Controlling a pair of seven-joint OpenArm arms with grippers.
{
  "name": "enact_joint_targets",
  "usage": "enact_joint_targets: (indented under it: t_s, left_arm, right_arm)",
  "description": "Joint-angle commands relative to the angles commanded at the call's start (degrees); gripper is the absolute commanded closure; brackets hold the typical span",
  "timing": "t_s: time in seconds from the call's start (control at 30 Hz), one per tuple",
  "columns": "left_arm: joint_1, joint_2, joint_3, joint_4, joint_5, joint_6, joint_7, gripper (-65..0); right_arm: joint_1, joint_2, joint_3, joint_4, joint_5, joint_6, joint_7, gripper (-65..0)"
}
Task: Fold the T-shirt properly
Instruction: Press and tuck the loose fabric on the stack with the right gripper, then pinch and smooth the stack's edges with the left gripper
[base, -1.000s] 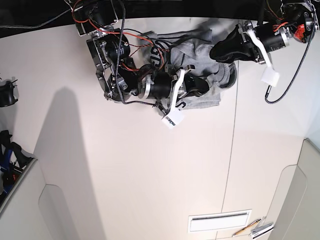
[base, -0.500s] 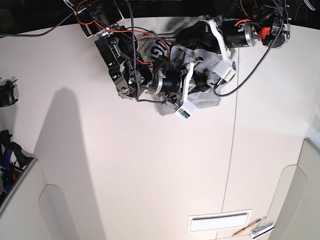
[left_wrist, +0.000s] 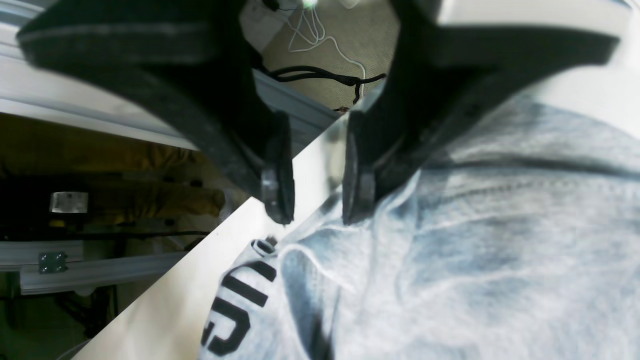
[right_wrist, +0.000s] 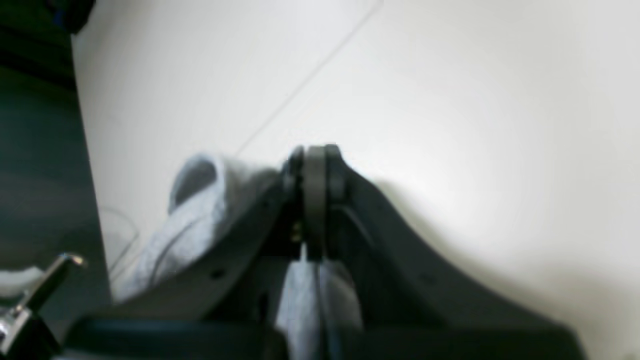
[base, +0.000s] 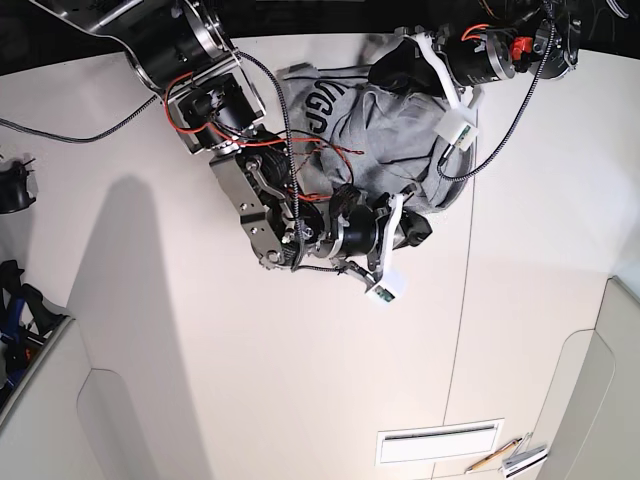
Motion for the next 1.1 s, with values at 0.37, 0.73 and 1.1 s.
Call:
enact_joint_targets:
  t_s: [0.37, 0.73, 1.1]
  left_arm:
    - [0.98, -0.79, -14.38, 0.02, -4.07, 0.0, 0.22, -17.4]
    - [-0.96, -0.83, -28.55, 0.02, -10.6, 0.0, 0.33, -17.5]
    - [-4.87, -0.76, -21.49, 0.0, -0.31, 0.0, -6.6, -30.6]
  right_arm:
    - [1.25, 0.35, 8.59, 4.44, 2.25, 0.0, -7.34, 0.0]
    - [-11.87, 10.08, 16.9, 17.4, 12.98, 0.02, -12.33, 0.0]
    - [-22.1, 12.55, 17.0, 27.52, 14.08, 0.04, -12.17, 0.0]
